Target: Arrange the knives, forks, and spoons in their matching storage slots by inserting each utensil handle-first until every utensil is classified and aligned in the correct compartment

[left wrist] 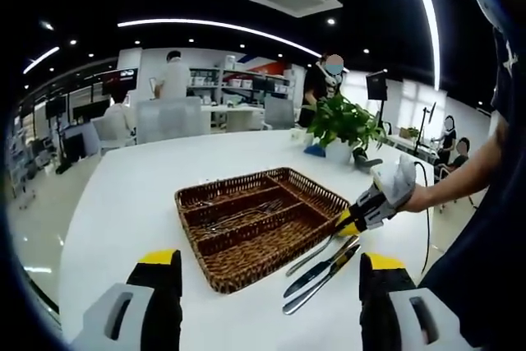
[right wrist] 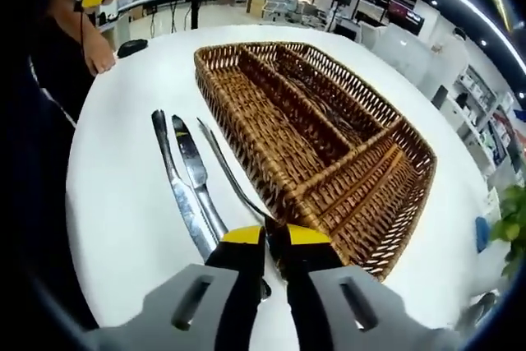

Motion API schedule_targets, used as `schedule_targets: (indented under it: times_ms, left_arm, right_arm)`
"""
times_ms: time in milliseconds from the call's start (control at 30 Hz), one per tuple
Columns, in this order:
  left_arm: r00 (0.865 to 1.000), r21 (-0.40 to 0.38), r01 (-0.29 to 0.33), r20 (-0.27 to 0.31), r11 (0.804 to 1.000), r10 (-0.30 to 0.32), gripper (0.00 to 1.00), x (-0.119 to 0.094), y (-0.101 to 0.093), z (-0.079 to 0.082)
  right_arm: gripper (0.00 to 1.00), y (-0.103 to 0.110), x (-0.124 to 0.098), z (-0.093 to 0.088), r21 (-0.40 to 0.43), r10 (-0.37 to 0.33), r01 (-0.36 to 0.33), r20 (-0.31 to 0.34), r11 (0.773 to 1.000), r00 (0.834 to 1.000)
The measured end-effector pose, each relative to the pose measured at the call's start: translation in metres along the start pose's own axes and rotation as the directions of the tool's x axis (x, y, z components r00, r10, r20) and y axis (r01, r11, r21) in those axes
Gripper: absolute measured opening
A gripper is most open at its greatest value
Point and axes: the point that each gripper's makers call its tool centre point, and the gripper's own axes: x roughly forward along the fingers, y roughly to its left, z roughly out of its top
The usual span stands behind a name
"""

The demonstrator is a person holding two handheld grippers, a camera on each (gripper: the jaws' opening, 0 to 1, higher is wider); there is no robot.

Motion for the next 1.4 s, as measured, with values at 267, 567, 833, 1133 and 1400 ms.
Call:
schedule_targets:
  times_ms: [267,567,833,1133,1400]
  left_arm:
    - [1.000,0.003,-0.021,0.007,1.000,0.021,0.93,-0.003,0.003,0.001]
    - [0.999,0.001,-0.035,0.018,0.999,0.035,0.93,-0.003,0.006,0.005]
    - [1.000,0.003,-0.023,0.018,1.000,0.023,0.93,-0.002,0.005,0.006]
    - [1.000,0.016,0.000,0.012,1.000,0.000,0.95,-0.001,0.000,0.006]
    - [1.000,0.025,0.023,0.005,0.999,-0.023,1.00,0.001,-0.006,0.006]
  right_arm:
    - [0.01,-0.003,0.002,0.004,-0.358,-0.023,0.001,-0.059,0.934,0.998]
    - [0.01,-0.003,0.000,0.003,-0.336,0.011,-0.028,-0.051,0.942,0.999]
    - [0.00,-0.002,-0.005,0.006,-0.288,0.023,-0.031,-0.030,0.957,0.999]
    - [0.00,0.002,-0.018,0.016,-0.253,0.044,-0.040,0.009,0.967,0.999]
    - [0.00,-0.004,-0.038,0.033,-0.242,0.059,-0.045,0.049,0.969,0.997]
